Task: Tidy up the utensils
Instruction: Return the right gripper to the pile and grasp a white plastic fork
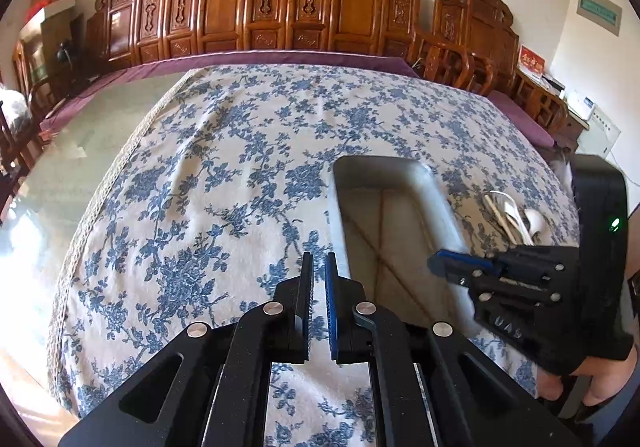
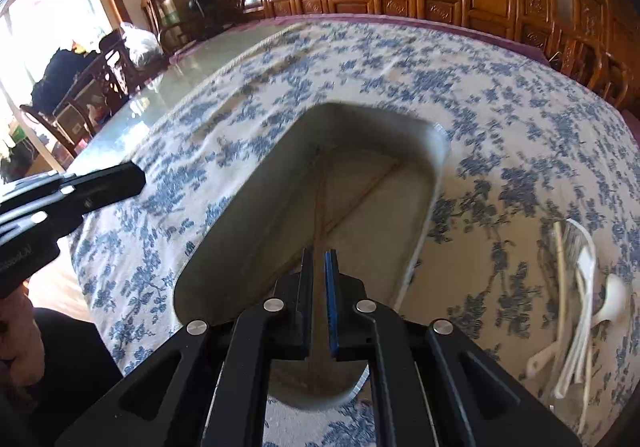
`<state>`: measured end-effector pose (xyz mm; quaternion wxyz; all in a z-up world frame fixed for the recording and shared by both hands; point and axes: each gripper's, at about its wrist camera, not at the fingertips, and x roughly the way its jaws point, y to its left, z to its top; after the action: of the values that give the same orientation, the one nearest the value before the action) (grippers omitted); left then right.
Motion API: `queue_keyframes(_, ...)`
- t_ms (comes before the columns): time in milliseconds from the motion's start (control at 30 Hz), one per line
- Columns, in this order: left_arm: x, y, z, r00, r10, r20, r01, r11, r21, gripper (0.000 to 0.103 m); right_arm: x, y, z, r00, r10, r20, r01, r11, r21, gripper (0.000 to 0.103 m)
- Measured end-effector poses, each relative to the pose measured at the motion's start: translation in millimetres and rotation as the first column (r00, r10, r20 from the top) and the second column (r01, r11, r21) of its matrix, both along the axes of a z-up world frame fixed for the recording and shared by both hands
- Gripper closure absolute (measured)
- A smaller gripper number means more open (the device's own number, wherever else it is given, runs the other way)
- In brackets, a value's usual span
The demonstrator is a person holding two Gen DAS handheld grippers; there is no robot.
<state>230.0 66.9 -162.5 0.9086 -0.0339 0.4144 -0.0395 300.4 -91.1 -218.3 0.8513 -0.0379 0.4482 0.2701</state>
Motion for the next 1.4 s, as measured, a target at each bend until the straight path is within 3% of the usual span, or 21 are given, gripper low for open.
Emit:
queue_keyframes(200,-7,-18,7,0.999,-0.035,0.017,0.035,0.999,0.002,0.098,-16,-58,28,0.995,-0.068,0.072,0.069,0.997,-0.021,0.095)
queue_keyframes(267,-9,-27,8,0.999,-0.039,0.022,0.039,0.999,0.015,0.080,-20,-82,33,0.991,-0.099,0.091,0.103,0.994,-0.038,0.095)
queue_keyframes(300,-9,-32,8,0.999,-0.037,0.026,0.036,0.999,0.026,0.057,-22,-96,35,0.988,-0.115,0.098,0.121,0.991,-0.053,0.095)
queue_keyframes(333,-10,-38,9,0.998,-0.047,0.034,0.046,0.999,0.027,0.045,-21,-107,35,0.986,-0.129,0.103,0.136,0.989,-0.062,0.095)
queue_keyframes(500,-13,-66,12,0.994,-0.088,0.059,0.087,0.996,0.027,0.026,-22,-166,29,0.972,-0.211,0.102,0.221,0.970,-0.099,0.094)
queue_keyframes(600,-12,-81,9,0.993,-0.111,0.051,0.108,0.993,0.048,0.017,-19,-189,20,0.967,-0.237,0.091,0.245,0.965,-0.098,0.085)
queue_keyframes(933,-11,-124,-6,0.985,-0.169,0.022,0.168,0.984,0.050,0.014,26,-184,-21,0.980,-0.197,0.028,0.199,0.970,-0.137,0.084)
queue_keyframes(1300,-8,-149,-18,0.977,-0.215,0.000,0.214,0.976,0.042,0.014,71,-189,-49,0.964,-0.262,-0.047,0.252,0.956,-0.152,0.084)
queue_keyframes(1400,-9,-152,-19,0.975,-0.221,-0.003,0.221,0.974,0.052,0.014,69,-193,-48,0.961,-0.273,-0.047,0.265,0.955,-0.137,0.093)
